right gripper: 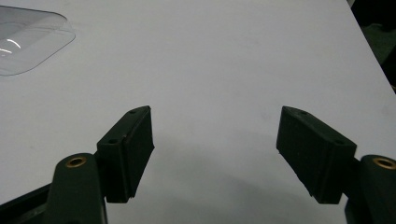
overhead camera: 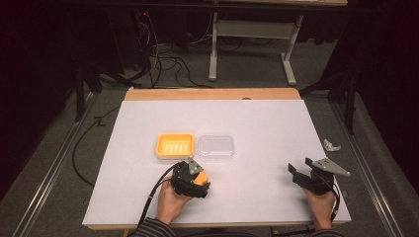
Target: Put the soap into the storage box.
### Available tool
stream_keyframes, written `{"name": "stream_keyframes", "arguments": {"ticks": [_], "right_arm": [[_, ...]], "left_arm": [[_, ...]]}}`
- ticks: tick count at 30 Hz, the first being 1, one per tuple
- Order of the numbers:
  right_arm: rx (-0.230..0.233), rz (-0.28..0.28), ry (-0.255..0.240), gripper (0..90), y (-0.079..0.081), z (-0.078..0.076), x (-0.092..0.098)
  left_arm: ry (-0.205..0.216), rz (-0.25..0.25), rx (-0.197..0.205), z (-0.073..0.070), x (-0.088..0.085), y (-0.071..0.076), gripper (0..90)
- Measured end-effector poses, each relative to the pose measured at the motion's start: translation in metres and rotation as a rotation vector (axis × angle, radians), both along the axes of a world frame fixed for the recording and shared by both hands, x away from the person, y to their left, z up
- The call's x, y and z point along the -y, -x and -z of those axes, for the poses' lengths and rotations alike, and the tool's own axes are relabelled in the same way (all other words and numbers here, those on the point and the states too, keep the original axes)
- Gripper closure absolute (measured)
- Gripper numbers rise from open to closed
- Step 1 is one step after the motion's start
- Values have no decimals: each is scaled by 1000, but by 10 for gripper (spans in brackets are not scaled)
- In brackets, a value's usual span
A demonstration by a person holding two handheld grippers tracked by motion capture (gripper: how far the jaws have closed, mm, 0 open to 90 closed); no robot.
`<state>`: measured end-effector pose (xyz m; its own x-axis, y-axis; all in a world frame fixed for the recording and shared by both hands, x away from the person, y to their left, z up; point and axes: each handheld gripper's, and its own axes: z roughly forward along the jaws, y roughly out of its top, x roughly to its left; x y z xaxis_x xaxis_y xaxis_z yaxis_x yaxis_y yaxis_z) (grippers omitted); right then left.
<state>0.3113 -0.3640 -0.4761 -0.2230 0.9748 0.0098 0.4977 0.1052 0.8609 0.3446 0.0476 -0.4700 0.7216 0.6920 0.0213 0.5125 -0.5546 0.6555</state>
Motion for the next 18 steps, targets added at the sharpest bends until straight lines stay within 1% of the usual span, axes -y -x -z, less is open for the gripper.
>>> {"name": "stream_keyframes", "arguments": {"ticks": [4, 12, 18], "right_arm": [[1, 0, 0, 276, 0, 0, 0], [1, -1, 0, 275, 0, 0, 0], [1, -1, 0, 275, 0, 0, 0]], "left_arm": [[-22, 2, 4, 2, 2, 0, 196], [-24, -7, 18, 2, 1, 0, 261], [-29, 2, 31, 2, 1, 1, 266]]}}
